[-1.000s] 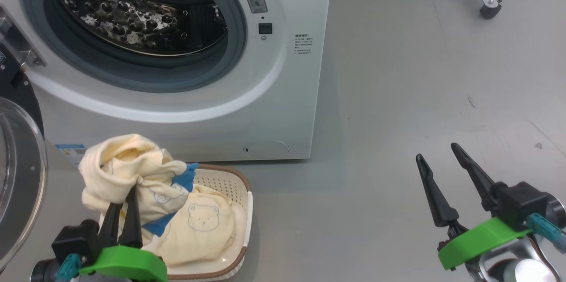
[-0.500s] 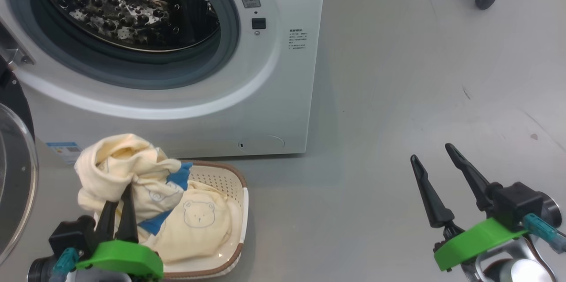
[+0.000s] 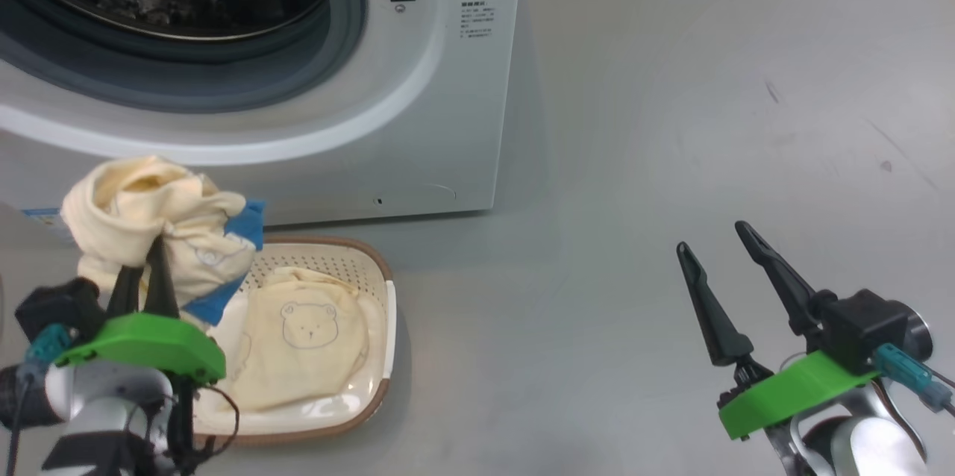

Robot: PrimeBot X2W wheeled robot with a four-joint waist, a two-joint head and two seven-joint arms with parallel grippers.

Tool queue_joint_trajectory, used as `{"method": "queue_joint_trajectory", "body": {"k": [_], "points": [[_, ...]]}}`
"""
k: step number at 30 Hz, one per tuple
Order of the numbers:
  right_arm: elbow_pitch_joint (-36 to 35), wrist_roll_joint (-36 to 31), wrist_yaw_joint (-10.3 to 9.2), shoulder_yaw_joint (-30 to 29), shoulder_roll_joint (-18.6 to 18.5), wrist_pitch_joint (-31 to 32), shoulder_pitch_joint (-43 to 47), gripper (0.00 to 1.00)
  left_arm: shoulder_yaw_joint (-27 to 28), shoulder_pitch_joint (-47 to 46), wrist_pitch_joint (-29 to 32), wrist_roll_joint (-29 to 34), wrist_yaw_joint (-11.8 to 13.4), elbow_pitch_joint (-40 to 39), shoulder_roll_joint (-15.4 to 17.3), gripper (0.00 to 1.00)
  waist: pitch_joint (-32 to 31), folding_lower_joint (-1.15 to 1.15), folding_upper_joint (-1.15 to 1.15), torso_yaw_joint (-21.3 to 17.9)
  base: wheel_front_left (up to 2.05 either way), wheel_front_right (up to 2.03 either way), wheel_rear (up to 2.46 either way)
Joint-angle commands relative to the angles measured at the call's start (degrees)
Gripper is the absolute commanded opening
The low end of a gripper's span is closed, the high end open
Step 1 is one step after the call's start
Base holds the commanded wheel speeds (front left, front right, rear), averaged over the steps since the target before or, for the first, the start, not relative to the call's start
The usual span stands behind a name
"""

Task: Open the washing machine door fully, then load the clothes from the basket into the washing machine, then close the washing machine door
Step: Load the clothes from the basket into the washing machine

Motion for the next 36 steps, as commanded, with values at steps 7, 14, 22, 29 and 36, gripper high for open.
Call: {"method": "queue_joint_trajectory", "body": {"k": [7,14,22,29,36], "points": [[-0.6,0.5,-0.16,2.2,-0.5,-2.1,-5.0,1.00,4.5,-11.4,6.8,-3.2,-1.7,2.3,4.9,0.00,7.4,-0.01,0.00,-3.3,0.00,0.00,0.00],[1.7,2.2,-0.16,3.6,-0.5,-5.2,-9.0,1.00,5.6,-23.7,15.8,-5.3,-4.4,7.4,10.5,0.00,14.7,-0.01,0.00,-6.5,0.00,0.00,0.00],[4.1,3.9,-0.16,5.4,-0.5,-7.6,-12.7,1.00,5.6,-38.0,25.6,-7.0,-6.6,9.9,15.1,0.00,20.6,-0.01,0.00,-9.1,0.00,0.00,0.00],[5.7,5.3,-0.16,7.1,-0.5,-9.0,-16.0,1.00,4.7,-49.9,32.2,-5.9,-7.7,11.9,19.7,0.00,25.8,-0.01,0.00,-12.1,0.00,0.00,0.00],[6.8,6.7,-0.16,8.3,-0.5,-9.7,-17.6,1.00,4.2,-57.0,31.9,-3.3,-8.9,12.6,23.5,0.00,29.6,-0.01,0.00,-14.4,0.00,0.00,0.00]]}}
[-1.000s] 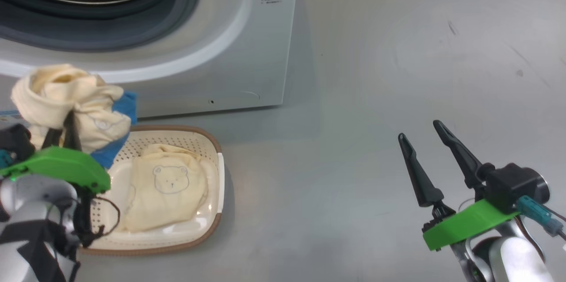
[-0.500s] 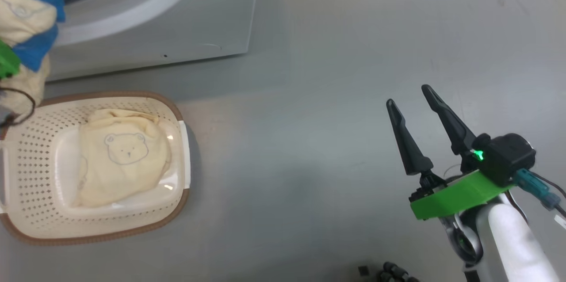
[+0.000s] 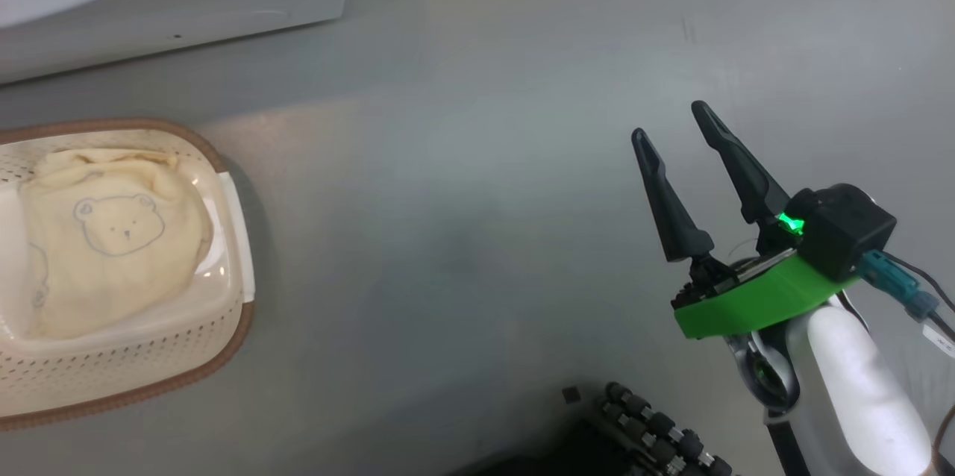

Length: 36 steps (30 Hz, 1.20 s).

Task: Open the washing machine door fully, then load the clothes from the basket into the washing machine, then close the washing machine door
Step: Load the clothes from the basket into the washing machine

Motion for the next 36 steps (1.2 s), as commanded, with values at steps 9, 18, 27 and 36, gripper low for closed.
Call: {"method": "queue_joint_trajectory", "body": {"k": [9,18,27,36], "points": [[-0.9,1.6,-0.16,2.1,-0.4,-0.8,-1.8,1.00,1.5,-8.9,-12.1,4.5,-2.4,-0.5,5.2,0.00,4.2,-0.01,0.00,-2.4,0.00,0.00,0.00],[-0.9,2.4,-0.16,2.3,-0.4,-0.8,-2.2,1.00,1.0,-12.4,-23.6,6.9,-2.8,8.9,4.1,0.36,4.9,-0.01,0.00,-2.9,0.00,0.00,0.00],[-0.9,2.2,-0.16,2.0,-0.4,-0.8,-2.6,1.00,0.6,-13.4,-23.4,5.6,-2.5,15.4,2.3,1.00,4.8,-0.01,0.00,-2.2,0.00,0.00,0.00],[-1.3,1.7,-0.16,1.1,-0.4,-0.8,-2.8,1.00,0.8,-10.7,-25.1,4.8,-0.7,16.7,1.0,1.00,4.4,-0.01,0.00,-0.9,0.00,0.00,0.00]]}}
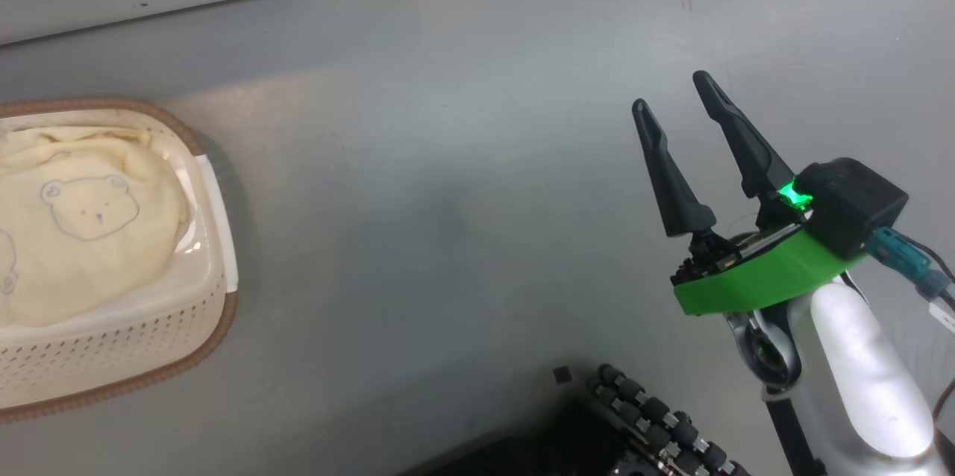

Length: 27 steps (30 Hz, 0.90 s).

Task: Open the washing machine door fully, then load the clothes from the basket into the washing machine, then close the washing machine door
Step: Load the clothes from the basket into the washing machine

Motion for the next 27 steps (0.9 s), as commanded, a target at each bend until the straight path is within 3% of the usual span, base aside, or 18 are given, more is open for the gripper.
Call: {"method": "queue_joint_trajectory", "body": {"k": [1,9,17,27], "points": [[-1.9,-0.2,-0.16,0.1,-0.4,-0.4,0.3,1.00,1.1,1.2,-0.8,-0.5,0.5,-1.9,1.9,1.00,-0.3,0.00,0.00,0.7,0.00,0.00,0.00],[-2.1,-1.7,-0.16,-1.7,-0.4,-0.4,1.1,1.00,1.7,10.7,-6.3,-1.6,3.6,-5.4,-1.4,1.00,-3.7,0.00,0.00,3.3,0.00,0.00,0.00],[-2.6,-3.3,-0.16,-3.7,-0.4,-0.4,2.1,1.00,2.0,23.2,-12.3,-1.7,7.2,-15.1,-4.2,1.00,-7.5,0.00,0.00,6.5,0.00,0.00,0.00],[-2.8,-5.3,-0.16,-5.4,-0.4,0.2,2.7,1.00,2.3,43.5,-14.4,-1.7,14.5,-36.0,-7.8,1.00,-12.2,0.00,0.00,10.0,0.00,0.00,0.00]]}}
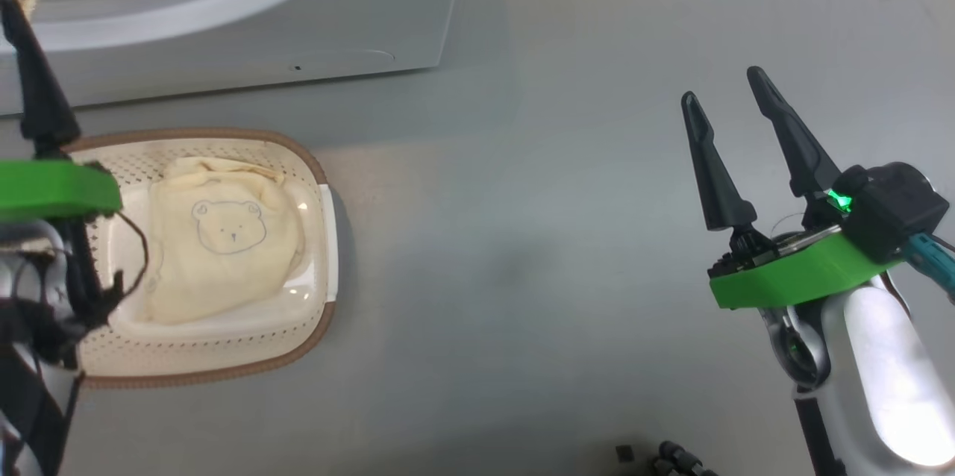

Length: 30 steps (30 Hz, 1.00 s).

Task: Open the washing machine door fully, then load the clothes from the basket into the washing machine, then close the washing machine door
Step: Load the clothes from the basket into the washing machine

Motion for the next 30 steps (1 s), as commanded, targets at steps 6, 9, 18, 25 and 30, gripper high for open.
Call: {"method": "queue_joint_trajectory", "body": {"k": [6,9,18,25,30], "points": [[-2.3,-1.7,-0.16,-0.4,-0.4,1.0,2.1,1.00,1.4,12.3,-0.5,0.4,4.7,-11.0,0.1,1.00,-4.7,0.01,0.00,2.8,0.00,0.00,0.00],[-2.5,-2.4,-0.16,-1.2,-0.4,1.6,2.9,1.00,0.3,16.3,-0.4,0.6,5.5,-13.3,-0.6,1.00,-6.3,0.01,0.00,4.0,0.00,0.00,0.00],[-3.4,-3.9,-0.16,-3.8,-0.4,4.0,7.1,1.00,-3.5,23.3,-0.8,0.6,6.0,-14.6,-3.6,1.00,-12.3,0.01,0.00,7.2,0.00,0.00,0.00],[-4.9,-3.9,-0.16,-4.7,-0.4,5.9,10.6,1.00,-4.7,25.8,-1.0,0.3,6.1,-13.9,-4.5,1.00,-16.2,0.01,0.00,8.1,0.00,0.00,0.00],[-5.8,-3.8,-0.16,-3.8,-0.4,6.8,11.7,1.00,-5.4,26.4,-0.8,0.2,6.1,-13.5,-4.7,1.00,-17.3,0.01,0.00,7.9,0.00,0.00,0.00]]}}
